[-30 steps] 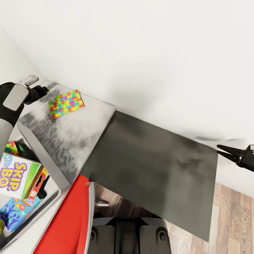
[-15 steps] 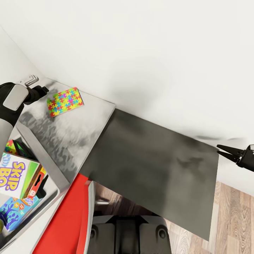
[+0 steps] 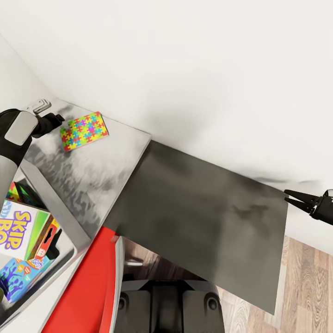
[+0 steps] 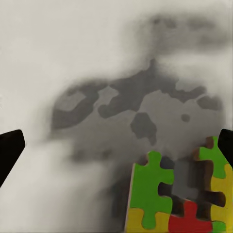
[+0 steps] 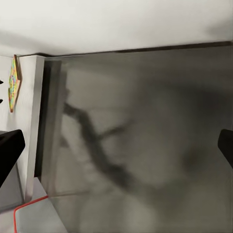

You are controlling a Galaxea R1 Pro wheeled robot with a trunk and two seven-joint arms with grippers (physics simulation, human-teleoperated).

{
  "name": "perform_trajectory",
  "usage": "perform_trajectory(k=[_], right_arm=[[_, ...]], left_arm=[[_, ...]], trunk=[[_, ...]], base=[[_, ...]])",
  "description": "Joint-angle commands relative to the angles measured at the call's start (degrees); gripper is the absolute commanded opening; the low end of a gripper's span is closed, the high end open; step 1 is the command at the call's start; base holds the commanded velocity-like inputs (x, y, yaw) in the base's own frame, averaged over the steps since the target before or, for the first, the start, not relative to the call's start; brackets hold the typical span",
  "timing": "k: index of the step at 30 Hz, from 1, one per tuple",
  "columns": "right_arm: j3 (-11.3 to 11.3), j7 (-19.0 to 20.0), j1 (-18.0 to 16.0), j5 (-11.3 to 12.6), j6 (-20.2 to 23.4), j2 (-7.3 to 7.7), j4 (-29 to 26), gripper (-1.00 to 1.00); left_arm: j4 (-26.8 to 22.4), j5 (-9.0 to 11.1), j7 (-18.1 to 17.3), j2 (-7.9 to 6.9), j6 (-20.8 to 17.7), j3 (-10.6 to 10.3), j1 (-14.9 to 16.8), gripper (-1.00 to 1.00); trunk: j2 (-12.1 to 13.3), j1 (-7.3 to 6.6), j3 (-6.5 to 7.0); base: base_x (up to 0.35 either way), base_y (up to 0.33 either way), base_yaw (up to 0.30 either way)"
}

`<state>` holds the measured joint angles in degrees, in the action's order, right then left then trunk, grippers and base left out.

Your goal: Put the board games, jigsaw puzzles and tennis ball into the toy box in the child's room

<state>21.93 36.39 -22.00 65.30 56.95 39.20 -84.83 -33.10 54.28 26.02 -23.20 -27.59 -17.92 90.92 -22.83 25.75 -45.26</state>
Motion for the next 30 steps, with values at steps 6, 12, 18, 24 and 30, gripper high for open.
perform_trajectory(k=[6,12,18,24,30], right_arm=[[0.0,0.3,-0.1,-0.2,0.3,0.0,0.0,1.0],[0.0,0.2,-0.1,-0.2,0.4,0.0,0.0,1.0],[0.0,0.2,-0.1,-0.2,0.4,0.0,0.0,1.0],[0.0,0.2,-0.1,-0.2,0.4,0.0,0.0,1.0],[0.0,0.2,-0.1,-0.2,0.4,0.0,0.0,1.0]], left_arm=[[2.0,0.6,0.5,-0.09,0.0,-0.6,0.1,1.0],[2.6,0.7,0.5,-0.09,0.0,-0.6,0.1,1.0],[2.9,0.7,0.5,0.05,0.0,-0.7,0.1,1.0],[2.9,0.7,0.5,0.14,0.0,-0.7,0.1,1.0],[2.9,0.7,0.5,0.16,0.0,-0.7,0.1,1.0]], trunk=[[-0.1,0.03,-0.13],[-0.1,0.03,-0.14],[-0.1,0.03,-0.15],[-0.1,0.03,-0.15],[-0.1,0.03,-0.15]], base=[[0.0,0.0,0.0],[0.0,0.0,-0.006],[0.0,0.0,-0.128],[0.0,0.0,-0.233],[0.0,0.0,-0.186]])
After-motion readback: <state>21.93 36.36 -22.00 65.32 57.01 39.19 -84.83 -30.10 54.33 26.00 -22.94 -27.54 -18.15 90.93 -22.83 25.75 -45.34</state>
